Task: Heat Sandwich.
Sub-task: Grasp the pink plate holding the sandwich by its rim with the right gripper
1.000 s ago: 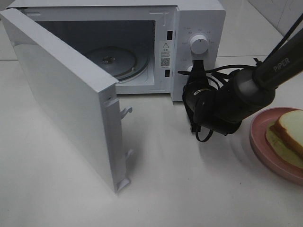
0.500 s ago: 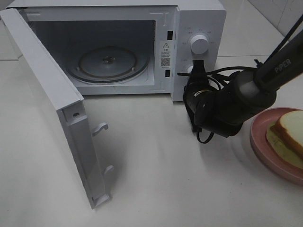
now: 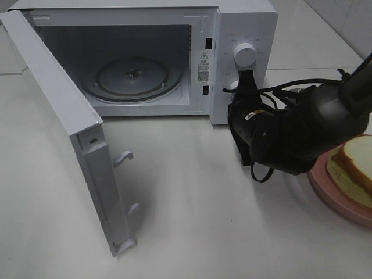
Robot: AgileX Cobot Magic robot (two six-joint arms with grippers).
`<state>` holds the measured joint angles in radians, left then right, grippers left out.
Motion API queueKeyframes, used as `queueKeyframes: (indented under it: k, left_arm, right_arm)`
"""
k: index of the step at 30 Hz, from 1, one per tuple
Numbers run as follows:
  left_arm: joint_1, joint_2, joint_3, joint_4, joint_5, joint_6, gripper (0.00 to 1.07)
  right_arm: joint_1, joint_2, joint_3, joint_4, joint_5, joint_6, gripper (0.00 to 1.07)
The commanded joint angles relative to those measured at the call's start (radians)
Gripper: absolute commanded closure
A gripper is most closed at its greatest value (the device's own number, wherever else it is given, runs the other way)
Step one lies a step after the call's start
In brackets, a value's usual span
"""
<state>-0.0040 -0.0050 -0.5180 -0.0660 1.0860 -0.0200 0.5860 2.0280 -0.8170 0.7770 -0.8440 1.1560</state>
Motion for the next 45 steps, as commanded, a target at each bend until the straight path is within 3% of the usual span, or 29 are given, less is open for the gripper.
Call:
queueKeyframes:
  k: [1, 12, 18, 37, 40, 44, 45]
  left_arm:
    - [0.004, -0.016, 0.002, -0.002, -0.013, 0.0, 0.09]
    - [0.004, -0.016, 0.002, -0.002, -0.013, 0.0, 0.09]
    - [0.004, -0.016, 0.002, -0.002, -0.013, 0.0, 0.09]
    - [0.004, -0.016, 0.002, -0.002, -0.013, 0.0, 0.09]
    - [0.004, -0.016, 0.002, -0.002, -0.013, 0.0, 0.09]
    - [0.004, -0.016, 0.002, -0.002, -0.013, 0.0, 0.09]
    - [0.004, -0.016, 0.002, -0.002, -0.013, 0.0, 0.09]
  right_arm:
    - [0.002, -0.043, 0.036, -0.015, 0.029, -0.014, 1.07]
    - [0.002, -0.185, 0.174, -0.105, 0.047, -0.047, 1.07]
    - [0.002, -0.293, 0.238, -0.177, 0.213, -0.141, 1.05]
    - [-0.001, -0.497, 0.24, -0.179, 0.707, -0.836, 1.02]
    - [-0.001, -0.506, 0.239, -0.206, 0.762, -0.875, 1.01]
    - [-0.001, -0.54, 0.24, -0.396, 0.919, -0.9, 1.0]
    - [-0.001, -0.54, 0.24, -0.396, 0.919, -0.9, 1.0]
